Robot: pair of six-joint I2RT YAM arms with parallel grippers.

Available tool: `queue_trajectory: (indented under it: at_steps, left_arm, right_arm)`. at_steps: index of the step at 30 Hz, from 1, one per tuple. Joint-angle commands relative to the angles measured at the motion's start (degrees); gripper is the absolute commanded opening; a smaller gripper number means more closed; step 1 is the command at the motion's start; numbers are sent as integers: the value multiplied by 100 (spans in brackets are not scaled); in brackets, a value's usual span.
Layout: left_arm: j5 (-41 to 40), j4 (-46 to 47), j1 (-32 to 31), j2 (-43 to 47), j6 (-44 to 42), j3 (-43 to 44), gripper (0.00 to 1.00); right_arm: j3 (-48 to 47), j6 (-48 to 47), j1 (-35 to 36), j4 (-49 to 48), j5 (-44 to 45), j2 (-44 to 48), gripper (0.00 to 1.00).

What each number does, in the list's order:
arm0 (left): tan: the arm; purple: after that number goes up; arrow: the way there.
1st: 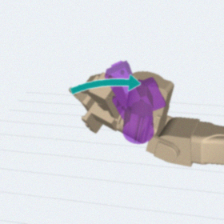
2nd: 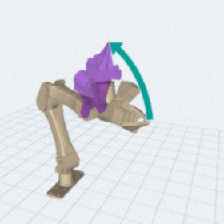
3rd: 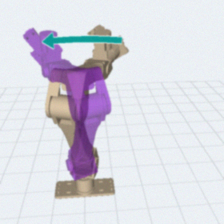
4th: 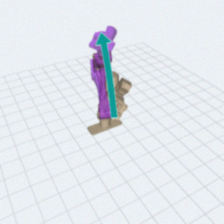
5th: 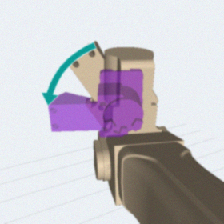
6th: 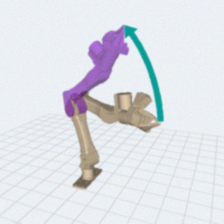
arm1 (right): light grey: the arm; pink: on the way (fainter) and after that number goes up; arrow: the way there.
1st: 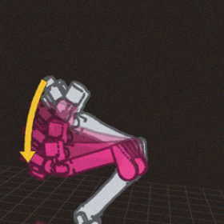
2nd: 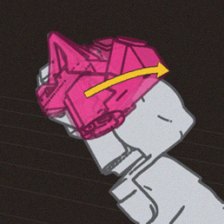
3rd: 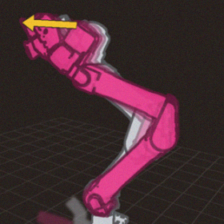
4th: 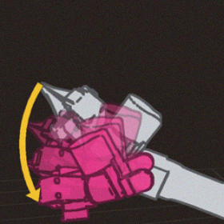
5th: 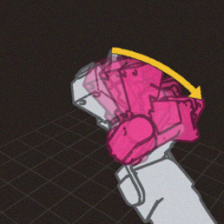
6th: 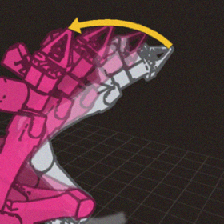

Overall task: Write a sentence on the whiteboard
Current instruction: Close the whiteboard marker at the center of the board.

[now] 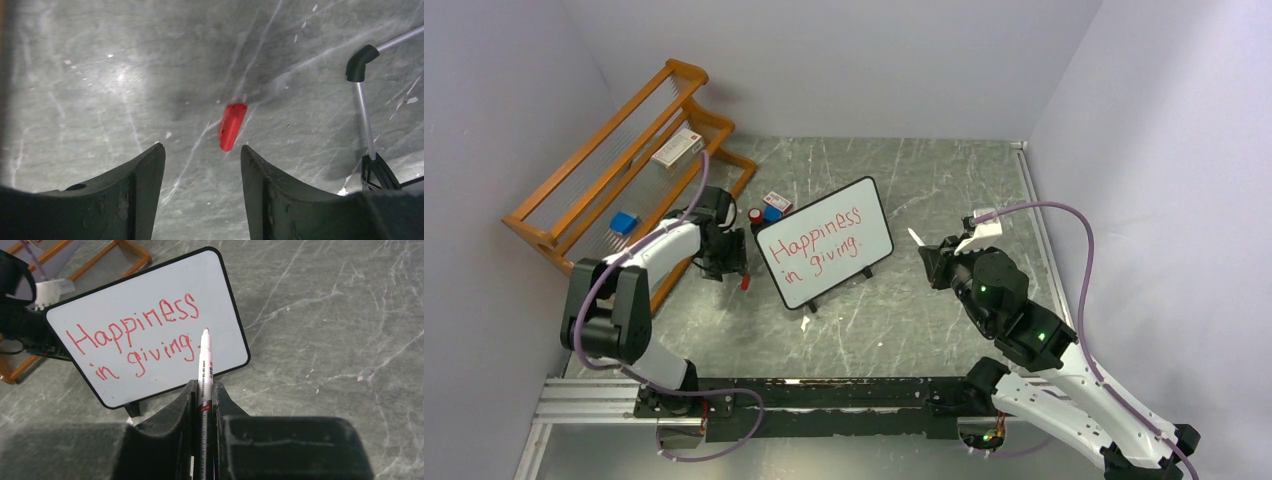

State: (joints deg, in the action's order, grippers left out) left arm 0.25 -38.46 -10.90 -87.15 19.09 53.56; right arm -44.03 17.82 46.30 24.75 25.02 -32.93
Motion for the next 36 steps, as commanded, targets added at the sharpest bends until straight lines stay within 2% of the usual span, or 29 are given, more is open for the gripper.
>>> queue_trajectory:
  at_steps: [1, 7, 12, 18, 23, 30, 36]
  left_arm:
    - [93, 291, -254, -387, 59, 216, 58]
    - [-16, 320, -439, -931, 23, 489, 40]
    - [-16, 405, -537, -1222, 22, 549, 38]
    - [-16, 461, -606, -1349, 97, 361, 30]
    - [-306, 330, -627, -1249, 104, 207, 24]
    - [-317, 286, -642, -852, 207, -60, 6]
    - [-432, 213, -620, 14, 541, -127, 5]
  right_arm:
    - [31, -40, -25, -64, -7, 42, 0]
    - [18, -28, -23, -33, 47, 4, 0]
    - [26, -34, -24, -50, 79, -11, 0]
    - [1, -33, -25, -16, 91, -14, 0]
    - [-22, -38, -25, -10, 67, 16, 0]
    - [-82, -75, -23, 8, -102, -109, 0]
    - [-42, -76, -25, -261, -530, -231, 0]
